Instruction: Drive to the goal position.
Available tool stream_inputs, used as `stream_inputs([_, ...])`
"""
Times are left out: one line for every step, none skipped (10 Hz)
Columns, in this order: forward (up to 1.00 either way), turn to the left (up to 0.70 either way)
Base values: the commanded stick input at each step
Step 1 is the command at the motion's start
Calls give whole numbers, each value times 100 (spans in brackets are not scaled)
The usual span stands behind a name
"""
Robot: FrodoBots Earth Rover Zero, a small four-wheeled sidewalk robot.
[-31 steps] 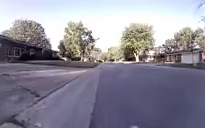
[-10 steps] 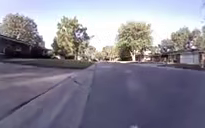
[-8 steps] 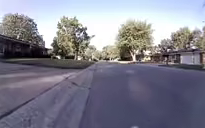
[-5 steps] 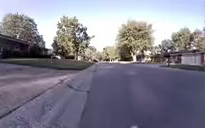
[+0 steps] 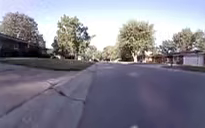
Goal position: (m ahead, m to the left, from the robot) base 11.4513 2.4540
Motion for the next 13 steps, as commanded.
stream_inputs([100,0])
stream_inputs([100,0])
stream_inputs([100,0])
stream_inputs([100,0])
stream_inputs([94,0])
stream_inputs([86,0])
stream_inputs([83,0])
stream_inputs([81,0])
stream_inputs([78,0])
stream_inputs([76,0])
stream_inputs([73,0])
stream_inputs([71,0])
stream_inputs([71,0])
